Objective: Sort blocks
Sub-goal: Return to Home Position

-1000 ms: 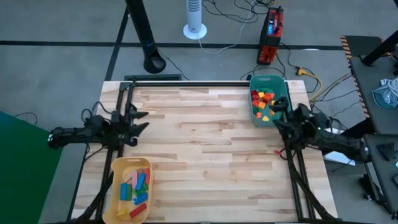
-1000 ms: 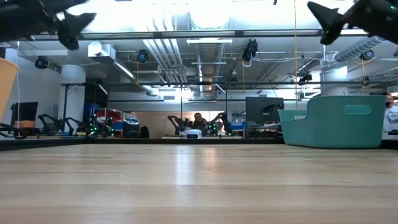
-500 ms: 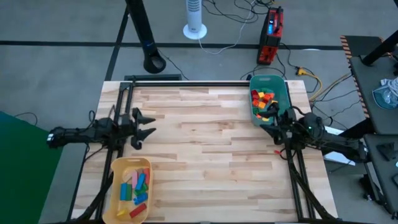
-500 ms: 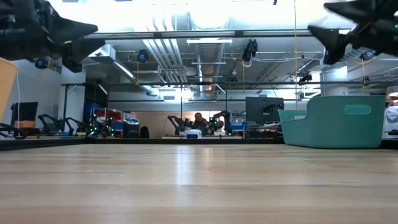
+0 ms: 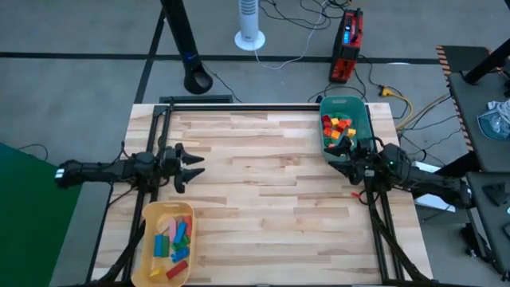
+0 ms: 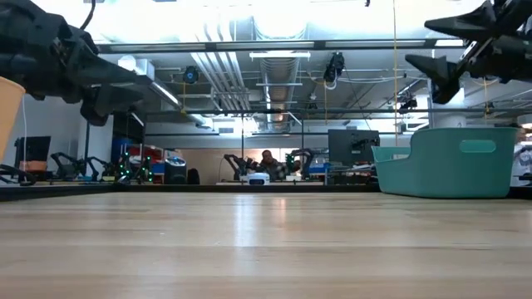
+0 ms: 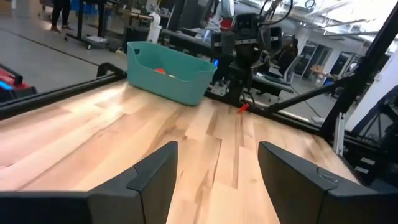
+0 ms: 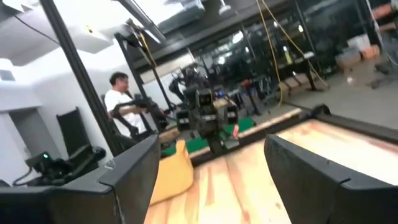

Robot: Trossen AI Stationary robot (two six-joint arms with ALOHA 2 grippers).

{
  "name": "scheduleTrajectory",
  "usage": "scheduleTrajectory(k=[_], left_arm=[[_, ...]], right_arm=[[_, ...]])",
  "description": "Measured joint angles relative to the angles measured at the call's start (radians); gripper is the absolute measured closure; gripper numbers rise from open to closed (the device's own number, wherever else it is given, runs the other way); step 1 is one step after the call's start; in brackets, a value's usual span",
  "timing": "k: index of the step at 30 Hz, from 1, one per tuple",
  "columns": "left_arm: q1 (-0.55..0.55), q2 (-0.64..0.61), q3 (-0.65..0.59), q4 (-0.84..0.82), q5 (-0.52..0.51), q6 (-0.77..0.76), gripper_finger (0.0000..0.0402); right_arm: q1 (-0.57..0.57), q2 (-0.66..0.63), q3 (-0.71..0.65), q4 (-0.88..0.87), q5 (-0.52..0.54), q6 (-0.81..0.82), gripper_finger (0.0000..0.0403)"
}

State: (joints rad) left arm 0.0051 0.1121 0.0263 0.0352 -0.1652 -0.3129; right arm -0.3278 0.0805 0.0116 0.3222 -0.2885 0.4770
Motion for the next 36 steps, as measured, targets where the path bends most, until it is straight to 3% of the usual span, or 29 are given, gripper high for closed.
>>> scheduleTrajectory(k=[11,14,20,25,28,36], left_arm=[[0.0,0.053,0.008,0.0,-0.001,0.0,0.0192],[0.0,0.064,0.008,0.0,-0.001,0.0,0.0192],[0.0,0.084,0.008,0.002,-0.001,0.0,0.0192],[0.0,0.096,0.008,0.001,-0.001,0.0,0.0192],[0.0,0.102,0.008,0.002,-0.001,0.0,0.0192],[0.0,0.112,0.008,0.003,-0.001,0.0,0.0192]], right_arm=[[0.003,0.011,0.0,-0.039,0.002,-0.035,0.0098],[0.09,-0.052,-0.001,-0.078,0.056,-0.052,0.0093],[0.195,-0.078,-0.001,-0.145,0.089,-0.256,0.009],[0.292,-0.08,-0.001,-0.3,0.267,-0.32,0.01],[0.325,-0.08,-0.001,-0.291,0.384,-0.348,0.0107],[0.339,-0.08,-0.001,-0.292,0.393,-0.451,0.0122]])
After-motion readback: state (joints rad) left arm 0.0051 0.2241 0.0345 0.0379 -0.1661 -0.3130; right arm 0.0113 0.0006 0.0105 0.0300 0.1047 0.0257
